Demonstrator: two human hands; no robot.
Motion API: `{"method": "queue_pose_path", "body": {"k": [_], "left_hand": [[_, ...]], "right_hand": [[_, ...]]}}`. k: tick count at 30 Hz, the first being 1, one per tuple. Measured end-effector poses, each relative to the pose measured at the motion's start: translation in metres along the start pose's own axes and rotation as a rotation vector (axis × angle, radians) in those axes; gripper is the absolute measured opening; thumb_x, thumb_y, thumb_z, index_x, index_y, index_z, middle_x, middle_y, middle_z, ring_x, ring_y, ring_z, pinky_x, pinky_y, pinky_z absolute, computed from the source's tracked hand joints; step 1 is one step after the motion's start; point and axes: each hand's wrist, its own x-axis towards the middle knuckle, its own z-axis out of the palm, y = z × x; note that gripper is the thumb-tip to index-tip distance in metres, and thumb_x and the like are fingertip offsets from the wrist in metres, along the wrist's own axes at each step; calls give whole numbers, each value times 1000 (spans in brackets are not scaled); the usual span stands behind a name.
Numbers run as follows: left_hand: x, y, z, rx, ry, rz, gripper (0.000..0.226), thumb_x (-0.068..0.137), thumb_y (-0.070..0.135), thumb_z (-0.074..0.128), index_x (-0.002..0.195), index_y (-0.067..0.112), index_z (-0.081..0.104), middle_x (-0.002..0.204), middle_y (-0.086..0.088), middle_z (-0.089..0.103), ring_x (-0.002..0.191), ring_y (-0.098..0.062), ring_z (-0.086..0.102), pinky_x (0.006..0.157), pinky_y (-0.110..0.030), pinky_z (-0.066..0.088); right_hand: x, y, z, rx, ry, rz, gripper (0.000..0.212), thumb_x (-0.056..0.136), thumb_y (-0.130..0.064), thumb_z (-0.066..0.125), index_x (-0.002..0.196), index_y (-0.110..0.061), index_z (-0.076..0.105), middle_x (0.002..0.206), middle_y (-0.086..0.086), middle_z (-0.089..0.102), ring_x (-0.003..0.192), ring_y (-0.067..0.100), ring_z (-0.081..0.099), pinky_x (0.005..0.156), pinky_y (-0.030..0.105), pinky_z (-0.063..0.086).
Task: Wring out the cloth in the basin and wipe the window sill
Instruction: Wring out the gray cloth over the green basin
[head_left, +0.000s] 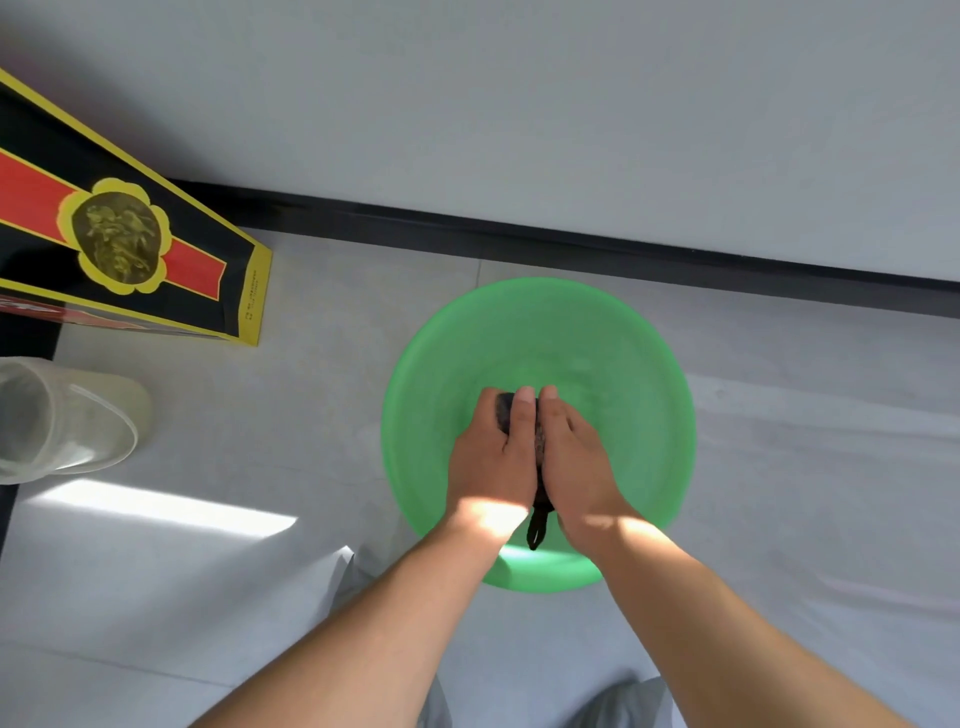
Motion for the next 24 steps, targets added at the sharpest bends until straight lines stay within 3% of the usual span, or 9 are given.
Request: {"method": "queue_pose_path", "body": {"k": [5,10,14,17,20,22,24], "left_hand": [[6,-3,0,-65,5,-29,35,100,48,43,83,19,52,73,9,64,69,-6,61,62,-27,42],[12,-2,1,-84,0,-41,33,100,43,43,83,17,53,74,6,64,73,-14,62,67,-30,44],[10,3,2,-87,-7,-16,33,102,37,42,82,13,53,70,4,60,64,-8,55,61,-29,39],[8,8,-2,-63,-33,-13,35,102,38,42,79,13,50,67,3,56,63,-13,52,60,-30,39],[10,11,-11,-71,-103,-70,37,100,48,40,86,16,51,77,2,58,77,-21,56,69,-31,42],[13,10,-15,-129,-156,-175,36,97,56,36,94,24,52,93,0,61,92,-25,60,84,-38,49],[12,9,-18,-196,-198,-222,20,97,47,38,107,37,52,112,-1,61,103,-27,60,95,-49,50]], "right_hand": [[6,-3,9,39,26,34,34,101,-34,53,73,-17,65,64,-6,67,58,10,60,54,18,46],[13,-4,10,34,15,57,32,99,-29,55,78,-8,66,64,0,64,58,13,57,56,25,49],[15,-7,8,50,44,69,29,96,-17,54,68,-11,56,54,0,47,51,15,41,44,20,35],[9,-10,4,52,56,70,27,97,-19,53,71,-12,55,62,4,47,55,15,40,45,21,34],[-4,-10,-6,67,14,41,29,103,-28,46,77,-17,54,75,-2,53,62,8,47,57,21,40],[-10,-2,-13,46,-26,-9,19,104,-27,45,104,-29,64,96,-12,65,81,0,59,73,16,45],[-14,3,-20,51,-33,-67,33,103,-19,47,127,-38,58,117,-15,64,94,-2,63,81,21,51]]}}
